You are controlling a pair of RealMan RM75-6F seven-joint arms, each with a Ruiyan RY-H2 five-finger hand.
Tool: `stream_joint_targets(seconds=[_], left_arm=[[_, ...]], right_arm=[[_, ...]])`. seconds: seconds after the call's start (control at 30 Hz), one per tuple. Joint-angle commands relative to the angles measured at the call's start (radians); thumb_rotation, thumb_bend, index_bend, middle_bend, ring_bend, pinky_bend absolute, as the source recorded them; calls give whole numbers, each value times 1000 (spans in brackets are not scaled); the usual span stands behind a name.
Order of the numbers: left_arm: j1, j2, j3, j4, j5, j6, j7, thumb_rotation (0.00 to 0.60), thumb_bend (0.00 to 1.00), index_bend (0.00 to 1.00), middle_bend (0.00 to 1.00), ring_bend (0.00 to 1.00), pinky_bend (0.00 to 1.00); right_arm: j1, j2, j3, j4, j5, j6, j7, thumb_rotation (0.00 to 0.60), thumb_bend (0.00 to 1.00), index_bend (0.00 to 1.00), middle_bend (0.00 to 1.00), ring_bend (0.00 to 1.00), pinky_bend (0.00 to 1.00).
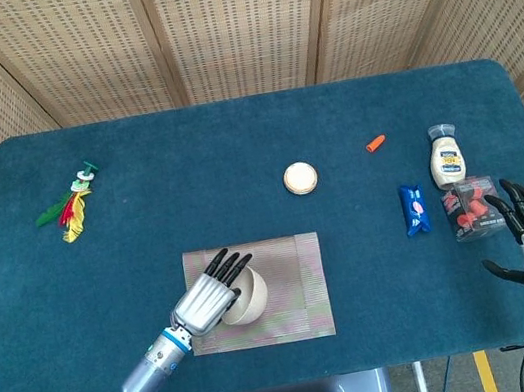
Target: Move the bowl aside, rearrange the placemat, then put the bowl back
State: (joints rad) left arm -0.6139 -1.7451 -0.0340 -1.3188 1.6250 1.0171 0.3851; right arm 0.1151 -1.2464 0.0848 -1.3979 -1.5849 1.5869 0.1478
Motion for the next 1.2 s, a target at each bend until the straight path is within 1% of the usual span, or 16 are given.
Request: stream_joint_targets(seconds=[0.03,0.23,0.43,0.67,0.77,0.87,0.93,1.2], left_arm=[[2,-4,3,8,6,20,-9,600,475,835,1,0,0],[8,15,3,13,10,57,-33,600,488,843,6,0,0],[15,66,1,14,11,89,-53,600,488,838,6,0,0],[40,135,-5,44,-15,130,-112,600,488,835,6,0,0],[59,192,6,92,-26,141,-153,600,487,834,6,0,0],[69,211,17,129,-33,140,-173,600,488,834,6,0,0],[85,226,27,179,-49,135,-192,600,487,834,6,0,0],[125,235,51,349,-85,116,-296,600,487,831,6,0,0]], right_arm=[[-1,0,1,1,0,3,4,600,124,163,0,0,0],[-1,0,0,3,-2,3,8,600,124,163,0,0,0],[-2,0,0,3,-2,3,6,600,125,163,0,0,0],[-1,-1,-3,2,-3,-2,-1,600,124,163,0,0,0],[1,-2,-8,-1,-7,-8,-8,600,125,163,0,0,0],[1,-2,-8,-3,-10,-6,-10,600,125,163,0,0,0],[0,-1,-9,-5,-9,-7,-10,600,124,163,0,0,0],[2,-4,-13,-6,-13,-13,-20,600,125,163,0,0,0]])
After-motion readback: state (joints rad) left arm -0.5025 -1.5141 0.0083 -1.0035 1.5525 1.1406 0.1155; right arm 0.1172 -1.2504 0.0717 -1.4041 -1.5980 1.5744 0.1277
